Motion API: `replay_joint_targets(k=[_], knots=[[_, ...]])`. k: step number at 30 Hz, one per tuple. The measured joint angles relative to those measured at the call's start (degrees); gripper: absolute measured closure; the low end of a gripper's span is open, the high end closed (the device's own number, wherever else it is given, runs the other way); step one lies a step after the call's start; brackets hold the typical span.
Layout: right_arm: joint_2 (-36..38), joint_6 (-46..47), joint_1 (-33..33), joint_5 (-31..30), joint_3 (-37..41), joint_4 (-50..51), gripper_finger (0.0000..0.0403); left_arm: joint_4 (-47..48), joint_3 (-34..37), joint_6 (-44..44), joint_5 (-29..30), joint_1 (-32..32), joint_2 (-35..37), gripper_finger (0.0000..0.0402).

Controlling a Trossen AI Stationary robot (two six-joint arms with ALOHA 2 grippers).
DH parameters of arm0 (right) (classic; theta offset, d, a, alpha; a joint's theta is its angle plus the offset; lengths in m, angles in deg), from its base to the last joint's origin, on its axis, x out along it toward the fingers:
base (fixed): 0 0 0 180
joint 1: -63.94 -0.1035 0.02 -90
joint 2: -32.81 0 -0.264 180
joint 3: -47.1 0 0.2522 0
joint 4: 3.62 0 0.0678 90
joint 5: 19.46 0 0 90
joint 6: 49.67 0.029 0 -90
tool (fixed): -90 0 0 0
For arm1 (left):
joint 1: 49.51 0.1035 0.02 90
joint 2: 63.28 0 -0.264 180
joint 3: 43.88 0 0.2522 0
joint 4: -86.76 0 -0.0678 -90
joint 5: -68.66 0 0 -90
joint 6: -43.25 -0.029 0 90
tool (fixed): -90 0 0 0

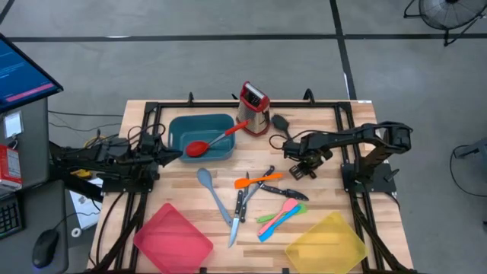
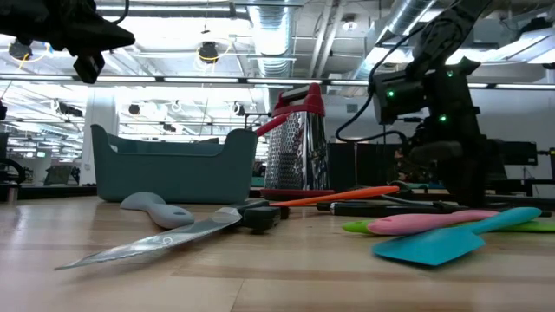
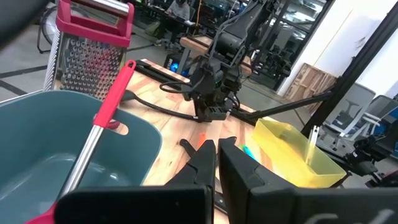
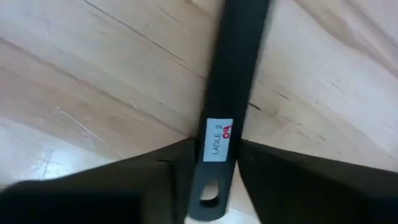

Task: Pick & Place Kitchen Items
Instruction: Put the black serving spoon into the blue bin

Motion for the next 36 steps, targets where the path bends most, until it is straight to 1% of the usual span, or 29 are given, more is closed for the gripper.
replay_joint_targets(k=[2, 4, 12, 16, 20, 22, 30, 33, 36], knots=[[0.17, 0.09, -0.06, 0.27, -0.14, 0.81, 0.0318, 0.43, 0.04, 0.2, -0.01, 0.0, -0.02, 0.04], [0.17, 0.33, -0.15, 0.44, -0.2, 0.6, 0.0329, 0.48, 0.06, 0.22, -0.03, 0.0, -0.02, 0.04], [1.06, 0.94, -0.43, 0.26, -1.14, 2.25, 0.0335, 0.56, 0.06, 0.2, -0.03, 0.0, -0.02, 0.04], [4.2, 1.58, -0.31, 0.27, -1.25, 2.75, 0.035, 0.58, 0.06, 0.2, -0.03, 0.02, -0.02, 0.04], [7.69, 2.68, -0.31, 0.21, -1.44, 4.86, 0.0389, 0.62, 0.06, 0.2, -0.04, 0.02, -0.02, 0.04], [9.24, 3.25, -0.26, 0.19, -1.43, 5.13, 0.0397, 0.64, 0.06, 0.2, -0.04, 0.01, -0.02, 0.04], [14.79, 5.27, -0.35, -1.0, -1.51, 6.07, 0.0396, 0.63, 0.06, 0.2, -0.03, 0.02, 0.01, 0.04], [15.61, 7.62, -0.29, -1.74, -1.52, 6.1, 0.037, 0.63, 0.06, 0.2, -0.03, 0.01, 0.02, 0.04], [15.22, 9.89, -0.26, -1.97, -1.53, 5.33, 0.0324, 0.63, 0.06, 0.2, -0.05, 0.02, 0.02, 0.04]])
